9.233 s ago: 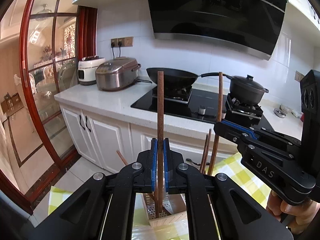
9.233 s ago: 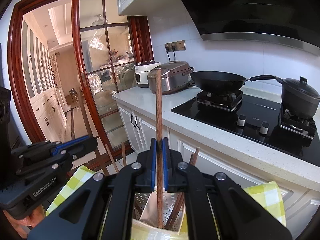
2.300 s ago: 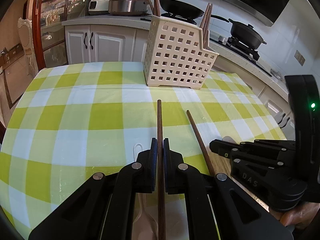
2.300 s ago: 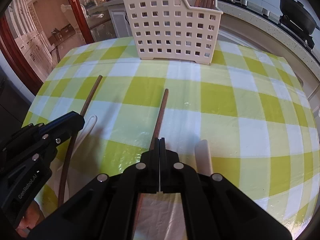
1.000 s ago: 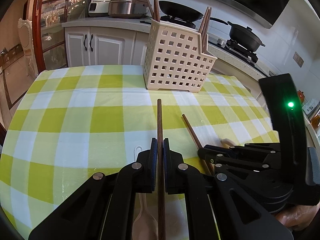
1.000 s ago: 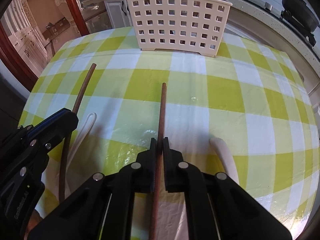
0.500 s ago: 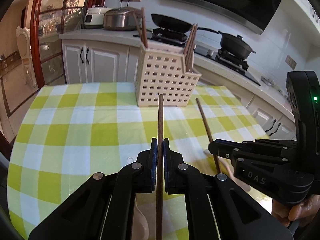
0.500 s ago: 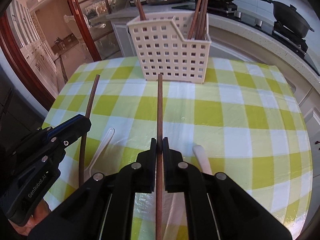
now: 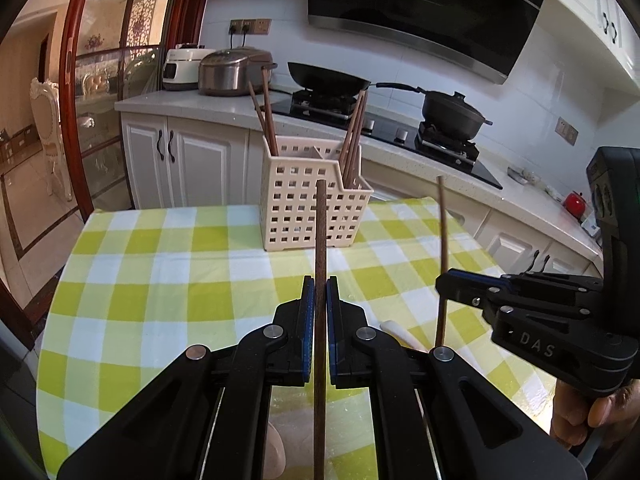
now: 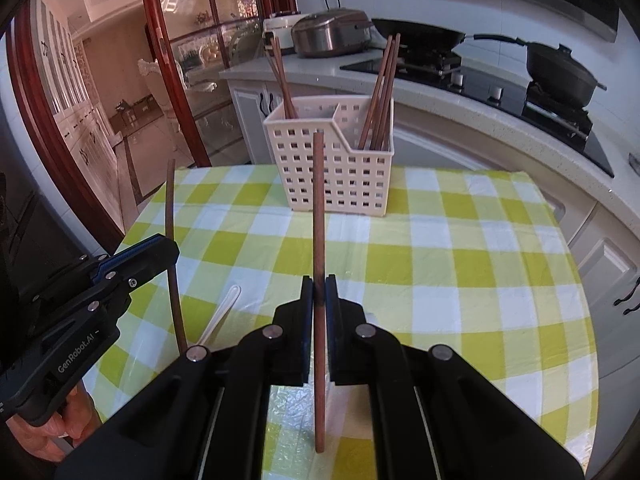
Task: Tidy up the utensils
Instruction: 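Raise the left tool's chopstick over the caddy while the right tool carries its chopstick there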
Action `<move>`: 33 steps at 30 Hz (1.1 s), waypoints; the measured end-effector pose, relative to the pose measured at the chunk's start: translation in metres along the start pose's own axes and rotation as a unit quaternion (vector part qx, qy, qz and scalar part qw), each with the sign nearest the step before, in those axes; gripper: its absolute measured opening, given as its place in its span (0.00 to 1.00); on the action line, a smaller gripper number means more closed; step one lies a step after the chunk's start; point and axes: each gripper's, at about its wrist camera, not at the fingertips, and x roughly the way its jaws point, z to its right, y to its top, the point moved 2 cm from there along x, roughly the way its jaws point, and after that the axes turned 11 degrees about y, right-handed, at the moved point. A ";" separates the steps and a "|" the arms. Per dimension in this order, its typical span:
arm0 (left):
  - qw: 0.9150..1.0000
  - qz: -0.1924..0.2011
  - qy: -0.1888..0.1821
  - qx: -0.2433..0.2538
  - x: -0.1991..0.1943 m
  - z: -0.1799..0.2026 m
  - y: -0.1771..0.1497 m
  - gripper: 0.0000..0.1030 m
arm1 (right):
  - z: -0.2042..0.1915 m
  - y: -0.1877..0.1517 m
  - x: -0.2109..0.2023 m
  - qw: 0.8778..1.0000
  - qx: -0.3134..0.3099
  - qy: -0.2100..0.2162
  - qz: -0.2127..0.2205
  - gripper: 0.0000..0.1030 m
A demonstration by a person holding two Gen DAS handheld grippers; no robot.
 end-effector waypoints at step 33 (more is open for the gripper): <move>0.999 0.030 -0.011 0.023 -0.014 0.006 0.066 0.04 | 0.015 0.068 -0.037 0.998 -0.009 0.009 0.059 0.06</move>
